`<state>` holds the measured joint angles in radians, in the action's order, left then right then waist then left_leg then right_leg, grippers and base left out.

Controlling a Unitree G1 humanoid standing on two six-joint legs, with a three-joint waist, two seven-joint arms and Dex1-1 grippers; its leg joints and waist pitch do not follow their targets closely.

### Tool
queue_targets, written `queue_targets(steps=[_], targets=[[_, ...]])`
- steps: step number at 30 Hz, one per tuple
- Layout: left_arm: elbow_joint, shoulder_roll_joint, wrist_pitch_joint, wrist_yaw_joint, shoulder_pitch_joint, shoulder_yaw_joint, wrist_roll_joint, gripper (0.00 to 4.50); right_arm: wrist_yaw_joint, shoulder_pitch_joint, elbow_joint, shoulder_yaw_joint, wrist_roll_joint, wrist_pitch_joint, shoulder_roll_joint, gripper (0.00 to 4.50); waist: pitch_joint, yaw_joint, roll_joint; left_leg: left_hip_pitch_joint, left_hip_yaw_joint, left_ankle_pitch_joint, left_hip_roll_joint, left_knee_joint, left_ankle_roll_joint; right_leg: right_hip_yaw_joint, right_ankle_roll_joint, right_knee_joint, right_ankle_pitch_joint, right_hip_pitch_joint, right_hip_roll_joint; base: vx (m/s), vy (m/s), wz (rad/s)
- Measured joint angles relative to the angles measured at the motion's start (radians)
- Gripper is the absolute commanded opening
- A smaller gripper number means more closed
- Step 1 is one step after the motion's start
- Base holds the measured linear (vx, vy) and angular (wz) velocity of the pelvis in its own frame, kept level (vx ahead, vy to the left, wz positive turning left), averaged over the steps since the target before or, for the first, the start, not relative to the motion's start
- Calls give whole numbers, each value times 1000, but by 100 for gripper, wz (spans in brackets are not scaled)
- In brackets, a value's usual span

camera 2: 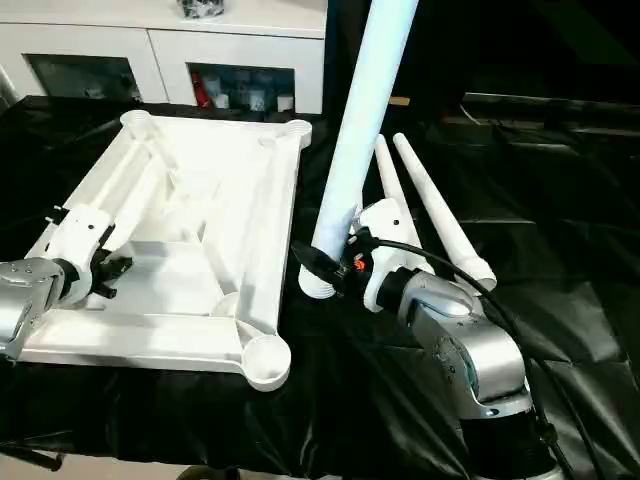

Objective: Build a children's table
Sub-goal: Move table base

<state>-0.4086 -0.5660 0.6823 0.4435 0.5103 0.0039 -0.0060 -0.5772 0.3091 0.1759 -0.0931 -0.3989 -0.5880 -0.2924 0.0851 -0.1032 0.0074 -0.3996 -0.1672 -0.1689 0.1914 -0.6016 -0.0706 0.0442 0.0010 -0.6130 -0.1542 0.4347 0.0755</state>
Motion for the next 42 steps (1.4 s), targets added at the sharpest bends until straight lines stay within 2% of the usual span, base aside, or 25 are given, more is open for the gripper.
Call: queue_targets(steps=[8,11,13,17,23,26,30,35,42], targets=[[10,49,88,-56,19,68,-40,60,-1,0,0,-3,0,0,0,191,0,3,0,1,0,0,0,0,0,0,2,-1,-1,0,0,0,0,0],[29,94,119,-115,18,126,-61,38,1,0,0,-3,0,0,1,191,0,9,0,1,0,0,0,0,0,1,3,0,-1,0,0,0,0,0],[72,138,130,-171,1,166,-70,21,1,0,0,-4,0,0,3,191,0,14,-1,1,0,0,0,0,0,1,3,0,-1,0,0,0,0,0],[182,195,164,-238,-40,192,-69,3,2,0,0,-4,0,0,4,191,1,18,-3,0,0,0,1,-1,0,1,3,2,-1,1,0,0,0,0],[328,280,215,-308,-87,184,-62,0,2,0,0,-5,1,0,6,191,1,16,-4,-4,0,0,0,-1,2,1,0,4,-1,3,0,9,2,0],[387,298,211,-328,-111,141,-50,0,2,0,0,-6,1,0,7,191,2,12,-5,-5,0,-1,0,-1,4,2,0,4,-3,3,0,0,0,0],[389,259,161,-339,-124,51,22,0,3,1,0,-13,1,0,14,191,3,12,-5,-5,0,-1,1,-1,4,2,0,4,-3,3,-1,0,0,0],[389,197,109,-341,-125,-1,92,0,4,1,0,-13,1,0,14,191,3,11,-5,-5,0,-1,1,-1,4,2,1,4,-3,3,0,0,0,0],[384,175,76,-367,-113,8,118,0,9,1,0,-13,2,0,18,191,3,10,-5,-5,1,-1,1,-1,3,2,0,4,-3,3,0,0,0,0]])
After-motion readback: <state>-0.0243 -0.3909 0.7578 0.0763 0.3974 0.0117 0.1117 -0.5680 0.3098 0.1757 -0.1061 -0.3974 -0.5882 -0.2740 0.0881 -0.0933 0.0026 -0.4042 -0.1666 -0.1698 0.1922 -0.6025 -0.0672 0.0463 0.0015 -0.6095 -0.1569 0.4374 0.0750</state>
